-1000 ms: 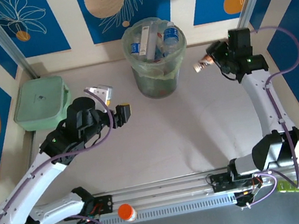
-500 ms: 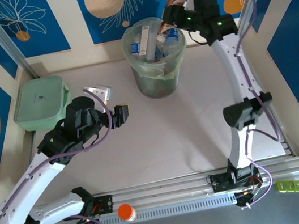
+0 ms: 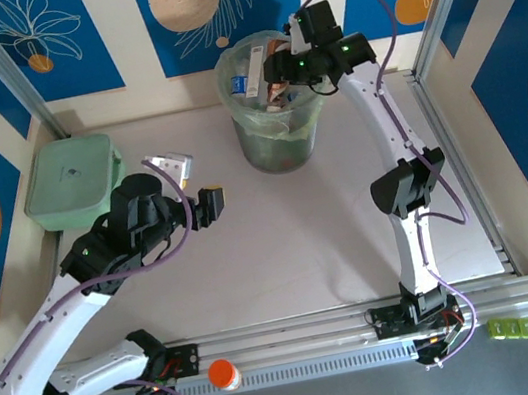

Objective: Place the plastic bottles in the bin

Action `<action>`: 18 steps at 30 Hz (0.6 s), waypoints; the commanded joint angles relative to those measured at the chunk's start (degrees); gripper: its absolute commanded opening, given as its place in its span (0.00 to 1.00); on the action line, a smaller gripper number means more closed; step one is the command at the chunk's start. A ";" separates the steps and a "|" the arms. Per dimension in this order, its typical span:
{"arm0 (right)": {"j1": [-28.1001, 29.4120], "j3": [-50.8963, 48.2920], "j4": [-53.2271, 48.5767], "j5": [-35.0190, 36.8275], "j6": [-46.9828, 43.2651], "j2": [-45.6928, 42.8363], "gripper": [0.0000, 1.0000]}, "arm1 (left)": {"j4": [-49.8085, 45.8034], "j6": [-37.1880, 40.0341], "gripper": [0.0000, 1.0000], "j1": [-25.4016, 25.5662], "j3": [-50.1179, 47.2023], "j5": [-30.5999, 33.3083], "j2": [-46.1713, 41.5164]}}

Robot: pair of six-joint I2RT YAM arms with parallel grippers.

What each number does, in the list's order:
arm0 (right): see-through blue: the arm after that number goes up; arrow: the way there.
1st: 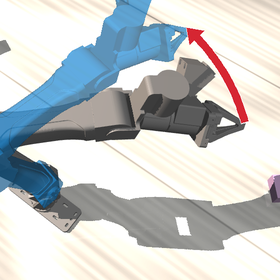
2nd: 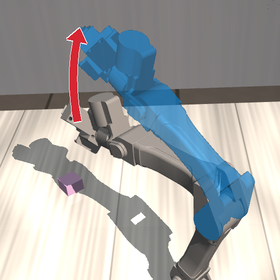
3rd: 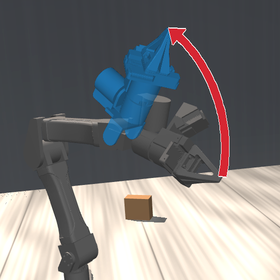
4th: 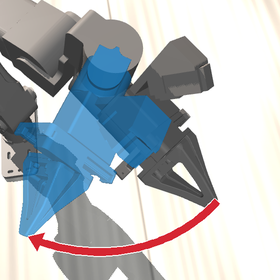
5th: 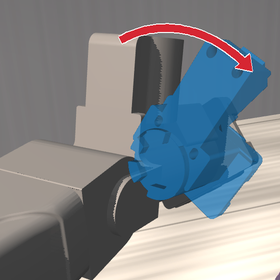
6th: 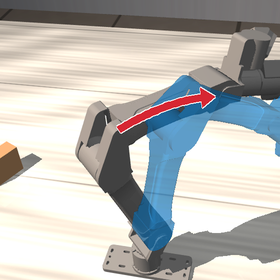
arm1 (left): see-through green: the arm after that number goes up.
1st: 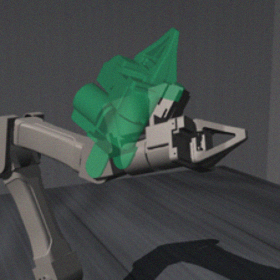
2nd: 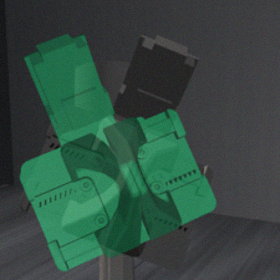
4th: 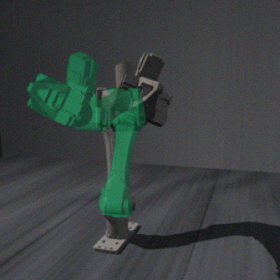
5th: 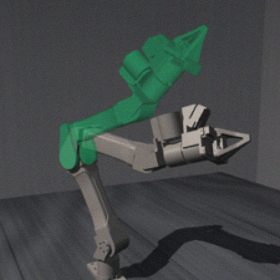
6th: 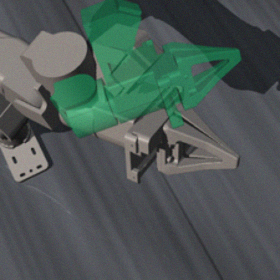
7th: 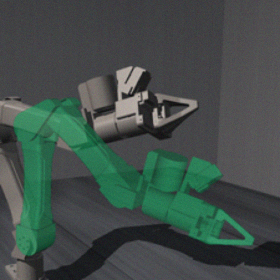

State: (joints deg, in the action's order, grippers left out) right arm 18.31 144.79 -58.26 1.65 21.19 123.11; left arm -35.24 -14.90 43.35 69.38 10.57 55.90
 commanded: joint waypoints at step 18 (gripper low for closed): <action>1.75 2.04 -0.29 8.76 -2.77 -7.20 0.86 | 0.60 1.25 0.83 -0.29 0.84 3.40 -0.94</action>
State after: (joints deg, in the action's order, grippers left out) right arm 20.47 145.53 -60.45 9.50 18.02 119.68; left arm -35.22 -14.66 43.35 69.38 11.62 56.01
